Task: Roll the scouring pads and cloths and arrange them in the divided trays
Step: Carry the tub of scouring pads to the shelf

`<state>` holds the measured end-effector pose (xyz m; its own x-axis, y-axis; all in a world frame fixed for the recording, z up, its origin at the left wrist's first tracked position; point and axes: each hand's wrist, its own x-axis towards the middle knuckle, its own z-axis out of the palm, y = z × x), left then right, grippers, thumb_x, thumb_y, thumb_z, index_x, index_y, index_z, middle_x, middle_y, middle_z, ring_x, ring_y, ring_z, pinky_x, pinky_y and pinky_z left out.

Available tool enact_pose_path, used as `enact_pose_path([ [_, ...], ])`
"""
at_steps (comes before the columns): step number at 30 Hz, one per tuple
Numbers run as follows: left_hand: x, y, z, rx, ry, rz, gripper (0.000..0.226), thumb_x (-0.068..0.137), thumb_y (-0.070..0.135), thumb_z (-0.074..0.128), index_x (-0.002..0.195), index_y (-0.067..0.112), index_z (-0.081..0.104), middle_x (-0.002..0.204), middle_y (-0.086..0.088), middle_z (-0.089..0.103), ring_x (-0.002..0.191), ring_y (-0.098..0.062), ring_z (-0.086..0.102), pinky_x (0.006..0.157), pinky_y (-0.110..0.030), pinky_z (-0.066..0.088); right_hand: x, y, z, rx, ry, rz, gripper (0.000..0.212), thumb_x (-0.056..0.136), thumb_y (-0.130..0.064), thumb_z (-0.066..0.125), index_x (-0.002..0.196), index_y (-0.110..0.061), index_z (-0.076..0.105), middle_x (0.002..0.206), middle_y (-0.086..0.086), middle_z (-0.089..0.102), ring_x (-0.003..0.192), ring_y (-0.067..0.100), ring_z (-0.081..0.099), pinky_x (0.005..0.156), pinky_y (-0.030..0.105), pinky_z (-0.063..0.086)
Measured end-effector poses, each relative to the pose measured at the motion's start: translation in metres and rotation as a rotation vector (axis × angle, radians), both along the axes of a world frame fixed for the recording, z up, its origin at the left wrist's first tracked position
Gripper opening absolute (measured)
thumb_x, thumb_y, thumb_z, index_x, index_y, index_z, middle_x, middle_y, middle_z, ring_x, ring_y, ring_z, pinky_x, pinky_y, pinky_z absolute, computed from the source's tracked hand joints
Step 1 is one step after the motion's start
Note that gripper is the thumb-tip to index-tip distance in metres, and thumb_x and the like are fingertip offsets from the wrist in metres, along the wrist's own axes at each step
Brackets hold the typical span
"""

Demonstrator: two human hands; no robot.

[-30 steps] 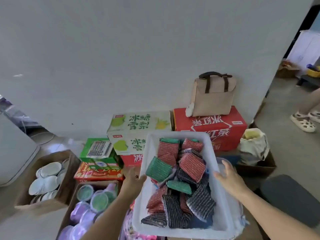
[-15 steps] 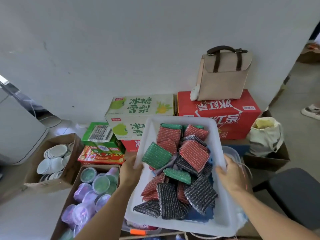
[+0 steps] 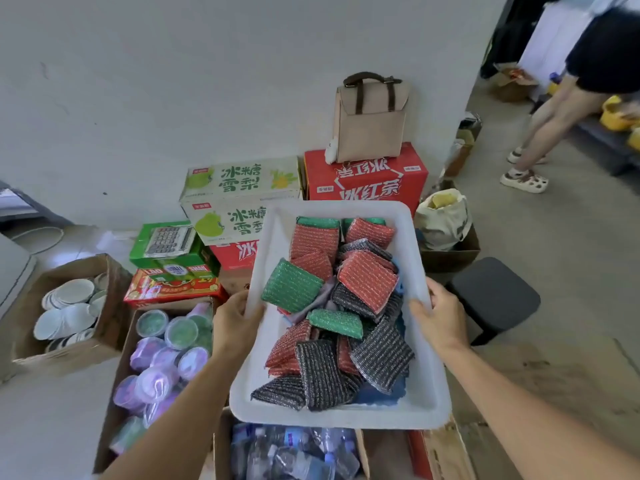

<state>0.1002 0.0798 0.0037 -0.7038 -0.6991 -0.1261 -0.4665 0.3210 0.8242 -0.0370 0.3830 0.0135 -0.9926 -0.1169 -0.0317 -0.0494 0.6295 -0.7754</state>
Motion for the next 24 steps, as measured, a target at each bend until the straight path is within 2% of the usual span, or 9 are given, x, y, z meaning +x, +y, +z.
enact_pose_path([
  [4,0.066,0.025,0.022,0.007,0.030,-0.063,0.023,0.088,0.021,0.067,0.111,0.021,0.069,0.090,0.006,0.073,0.076,-0.016,0.070,0.066,-0.040,0.058,0.081,0.030,0.022,-0.004,0.025,-0.067,0.039,0.084,-0.008,0.061,0.123,-0.011,0.061,0.094,0.006,0.068,0.077,0.020,0.060,0.068,0.031,0.045],
  [8,0.136,0.046,0.043,0.006,0.063,-0.135,0.017,0.087,0.027,0.068,0.104,0.028,0.069,0.082,0.012,0.071,0.074,-0.017,0.070,0.067,-0.047,0.060,0.178,0.057,0.039,-0.101,0.035,-0.163,0.033,0.083,-0.001,0.058,0.115,-0.007,0.063,0.079,0.011,0.064,0.058,0.018,0.050,0.057,0.028,0.039],
  [11,0.187,0.068,0.062,0.011,0.076,-0.217,0.016,0.087,0.026,0.068,0.095,0.038,0.062,0.078,0.015,0.068,0.074,-0.021,0.070,0.068,-0.049,0.060,0.252,0.085,0.048,-0.129,0.024,-0.265,0.041,0.084,-0.002,0.060,0.125,-0.005,0.059,0.086,0.015,0.069,0.057,0.026,0.055,0.057,0.032,0.049],
  [14,0.232,0.100,0.080,0.027,0.090,-0.291,0.020,0.087,0.018,0.067,0.086,0.036,0.060,0.077,0.014,0.066,0.080,-0.027,0.070,0.072,-0.048,0.058,0.327,0.117,0.061,-0.151,0.018,-0.335,0.046,0.086,0.000,0.059,0.131,-0.004,0.054,0.085,0.007,0.067,0.051,0.006,0.050,0.049,0.017,0.042],
  [15,0.244,0.112,0.086,0.033,0.088,-0.320,0.016,0.088,0.016,0.067,0.088,0.032,0.062,0.078,0.011,0.067,0.081,-0.028,0.070,0.072,-0.048,0.058,0.350,0.129,0.066,-0.161,0.002,-0.359,0.047,0.087,-0.001,0.059,0.133,-0.003,0.053,0.093,0.008,0.069,0.058,0.008,0.057,0.054,0.018,0.047],
  [16,0.255,0.124,0.089,0.035,0.087,-0.353,0.012,0.088,0.016,0.067,0.091,0.027,0.064,0.080,0.007,0.068,0.080,-0.030,0.070,0.070,-0.048,0.058,0.372,0.142,0.070,-0.160,-0.007,-0.398,0.047,0.088,-0.002,0.060,0.134,-0.003,0.052,0.104,0.013,0.069,0.073,0.018,0.065,0.066,0.025,0.053],
  [18,0.273,0.150,0.093,0.035,0.087,-0.425,0.012,0.088,0.016,0.068,0.100,0.019,0.068,0.086,0.002,0.071,0.074,-0.026,0.068,0.062,-0.041,0.057,0.412,0.171,0.075,-0.134,0.002,-0.484,0.048,0.087,-0.006,0.062,0.134,-0.003,0.052,0.117,0.015,0.066,0.100,0.030,0.065,0.090,0.040,0.053],
  [20,0.287,0.180,0.096,0.033,0.078,-0.492,0.022,0.088,0.017,0.068,0.110,0.018,0.069,0.091,0.003,0.072,0.071,-0.017,0.066,0.062,-0.033,0.055,0.449,0.200,0.077,-0.132,0.014,-0.542,0.048,0.086,-0.005,0.062,0.133,-0.003,0.053,0.116,0.006,0.065,0.101,0.025,0.064,0.091,0.035,0.050],
  [24,0.302,0.249,0.099,0.050,0.062,-0.641,0.020,0.086,0.015,0.069,0.106,0.019,0.072,0.084,0.008,0.072,0.070,-0.016,0.067,0.068,-0.042,0.058,0.516,0.264,0.082,-0.135,0.019,-0.697,0.046,0.086,-0.006,0.062,0.131,-0.002,0.055,0.113,0.005,0.066,0.095,0.022,0.064,0.086,0.032,0.050],
])
